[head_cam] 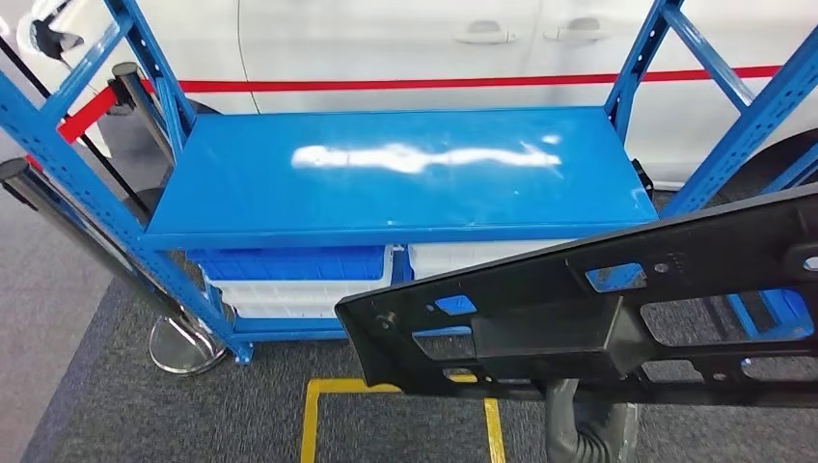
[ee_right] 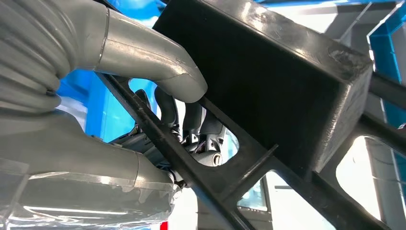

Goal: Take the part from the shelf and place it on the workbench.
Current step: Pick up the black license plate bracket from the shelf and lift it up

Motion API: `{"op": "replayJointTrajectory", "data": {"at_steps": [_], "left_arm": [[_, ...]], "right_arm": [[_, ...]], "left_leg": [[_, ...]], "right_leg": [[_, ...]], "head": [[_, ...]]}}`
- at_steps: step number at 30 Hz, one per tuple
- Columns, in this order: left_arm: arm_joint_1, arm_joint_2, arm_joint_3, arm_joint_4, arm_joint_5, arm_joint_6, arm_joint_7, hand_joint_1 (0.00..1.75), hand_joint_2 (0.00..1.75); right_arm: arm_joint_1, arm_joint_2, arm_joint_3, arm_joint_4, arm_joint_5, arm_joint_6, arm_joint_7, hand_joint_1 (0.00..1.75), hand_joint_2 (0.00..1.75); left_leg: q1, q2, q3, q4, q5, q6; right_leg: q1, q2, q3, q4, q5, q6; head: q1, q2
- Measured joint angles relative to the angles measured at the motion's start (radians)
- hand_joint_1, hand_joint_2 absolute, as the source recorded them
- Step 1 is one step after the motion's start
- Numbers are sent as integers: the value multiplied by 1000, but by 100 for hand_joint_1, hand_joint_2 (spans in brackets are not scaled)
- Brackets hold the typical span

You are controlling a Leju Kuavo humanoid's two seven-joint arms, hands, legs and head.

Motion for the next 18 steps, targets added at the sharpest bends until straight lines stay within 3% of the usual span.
{"op": "replayJointTrajectory", "data": {"at_steps": [2,3,4,5,7,8,10,11,13,14,15,17,18], "left_arm": [[0,0,0,0,0,0,0,0,175],[0,0,0,0,0,-1,0,0,175],[0,0,0,0,-1,-1,0,0,175],[0,0,0,0,-2,-2,0,0,175],[0,0,0,0,-5,-3,0,0,175],[0,0,0,0,-7,-3,0,0,175],[0,0,0,-1,-11,-4,-1,0,175],[1,0,0,-1,-13,-4,-1,0,175],[3,0,1,-2,-17,-5,-1,0,175],[4,1,2,-2,-18,-6,-1,0,175],[5,1,2,-3,-18,-6,-1,0,175],[6,1,2,-3,-18,-6,-1,0,175],[6,1,2,-4,-18,-6,-1,0,175]], "right_arm": [[5,0,0,0,-1,0,-2,175,175],[7,0,-1,0,-2,0,-2,175,175],[8,0,-1,0,-3,0,-2,175,175],[9,0,-2,0,-4,0,-2,175,175],[9,0,-3,0,-7,0,-3,175,175],[10,0,-4,0,-9,0,-4,175,175],[11,0,-7,0,-16,0,-5,175,175],[12,1,-8,0,-18,0,-6,175,175],[16,2,-10,-1,-22,0,-6,175,175],[18,2,-11,-1,-24,1,-6,175,175],[19,3,-11,-1,-25,1,-7,175,175],[21,5,-13,-1,-25,1,-7,175,175],[22,5,-13,-2,-26,1,-7,175,175]], "left_leg": [[-1,3,-32,2,25,6],[-2,4,-49,4,37,6],[-2,5,-68,8,49,5],[-2,6,-87,15,60,3],[0,5,-124,33,76,-5],[-1,4,-141,43,82,-9],[-3,3,-160,60,94,-20],[-4,2,-165,62,101,-27],[-1,1,-171,63,112,-39],[0,-1,-177,72,98,-45],[2,-2,-187,97,63,-50],[4,-3,-215,200,-40,-56],[5,-3,-226,263,-78,-58]], "right_leg": [[-4,2,-28,113,-105,8],[-5,3,-37,173,-132,11],[-7,2,-36,215,-132,14],[-8,2,-22,229,-108,17],[-12,2,56,160,-49,18],[-12,3,110,88,-46,17],[-9,4,191,-34,-77,6],[-6,5,205,-62,-90,-2],[-5,3,194,-69,-80,-22],[-5,1,184,-70,-69,-32],[-6,-1,172,-71,-57,-40],[-4,-2,140,-71,-31,-50],[-2,-2,123,-68,-19,-52]], "head": [[2,0],[2,0],[2,0],[3,0],[3,0],[3,0],[2,0],[2,0],[3,0],[2,0],[1,0],[-3,0],[-4,0]]}}
